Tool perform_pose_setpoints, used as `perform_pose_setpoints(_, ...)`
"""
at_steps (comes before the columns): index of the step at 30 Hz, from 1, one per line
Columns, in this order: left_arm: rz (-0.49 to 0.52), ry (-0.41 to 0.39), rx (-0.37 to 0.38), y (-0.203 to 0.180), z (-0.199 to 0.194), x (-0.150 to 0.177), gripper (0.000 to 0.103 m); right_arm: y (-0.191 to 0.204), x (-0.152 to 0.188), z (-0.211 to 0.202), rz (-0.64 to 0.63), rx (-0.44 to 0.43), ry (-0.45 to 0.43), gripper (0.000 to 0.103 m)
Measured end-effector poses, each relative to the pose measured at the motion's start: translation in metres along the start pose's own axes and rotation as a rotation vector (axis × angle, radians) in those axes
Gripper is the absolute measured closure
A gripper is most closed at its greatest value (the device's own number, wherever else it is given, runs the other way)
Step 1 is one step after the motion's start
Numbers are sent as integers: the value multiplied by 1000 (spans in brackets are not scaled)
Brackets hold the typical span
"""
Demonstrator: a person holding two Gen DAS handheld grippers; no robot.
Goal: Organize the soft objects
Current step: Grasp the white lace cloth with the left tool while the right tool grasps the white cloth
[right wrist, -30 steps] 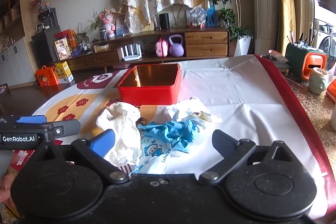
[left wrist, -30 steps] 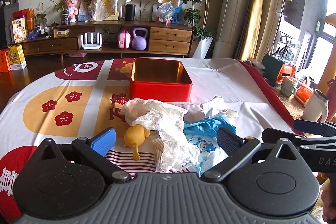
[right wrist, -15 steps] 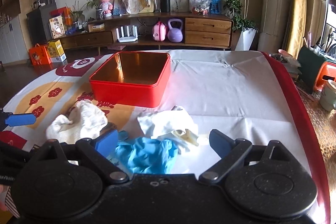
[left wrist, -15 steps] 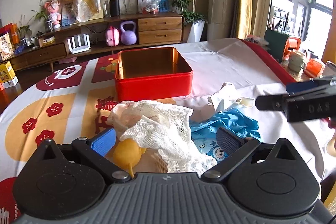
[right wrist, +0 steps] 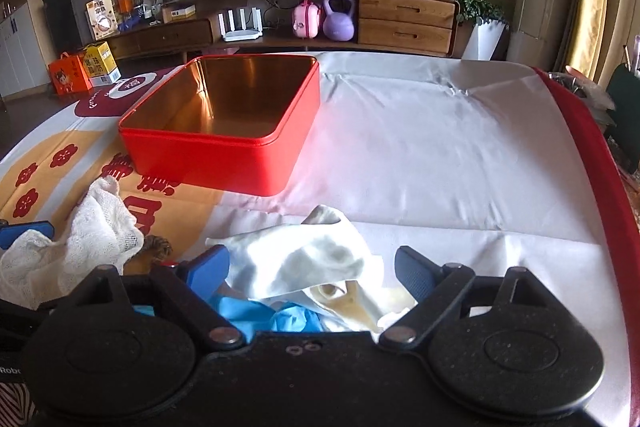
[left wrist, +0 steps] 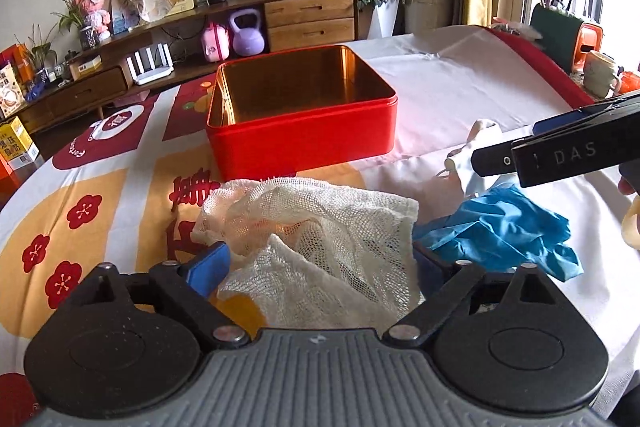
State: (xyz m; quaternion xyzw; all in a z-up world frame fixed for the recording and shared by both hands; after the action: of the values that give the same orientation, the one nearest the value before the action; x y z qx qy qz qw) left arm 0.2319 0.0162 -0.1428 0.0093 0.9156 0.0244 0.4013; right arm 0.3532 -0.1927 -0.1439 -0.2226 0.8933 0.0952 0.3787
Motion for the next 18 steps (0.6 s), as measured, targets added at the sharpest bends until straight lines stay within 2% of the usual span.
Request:
perform_pose_setpoints(1,-1,5,0,1,2,1,14,-1,0,4,5,-3,6,15)
perform_pose_setpoints(3,-2,12,-2,1,8,1,18,-4,1,11,20,-13,19,23)
perform_pose_setpoints(5,-4,23,-5,2,11,3,29,-4,1,17,24,-25,39,29)
perform_pose_setpoints(7,-8,29,-9,3,12,5,34,-7,1,21,32,-29,52,36)
perform_pose_setpoints(9,-19,21,-11,5,11,4,38,-9,1,23,53,-39,57,49)
perform_pose_setpoints(10,-25,17,-9,6,10,4,41,-9,1,24,60,-45,59,50)
perform_pose_setpoints(12,-36,9,-8,8,8,2,42,-9,1,23,63,-46,57,64)
perform_pose_setpoints(14,-44,11,-12,9,8,2,62,-10,1,21,62,-45,54,67)
perform_pose_setpoints(18,-71,21,-16,14,7,1,72,-12,0,17,76,-42,46,82)
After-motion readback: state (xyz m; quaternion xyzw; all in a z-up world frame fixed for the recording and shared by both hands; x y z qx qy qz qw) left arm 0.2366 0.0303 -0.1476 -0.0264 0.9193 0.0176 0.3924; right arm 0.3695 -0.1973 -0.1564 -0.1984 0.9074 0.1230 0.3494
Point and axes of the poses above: each gripper's, at about its wrist camera, not at the fingertips, and z roughly the way its jaws point, y to its left, x to its underside, the point moved 5 cm from there along z, roughly the way its jaws point, and after that the axes turned 2 degrees about -z, right-handed, at the moved point
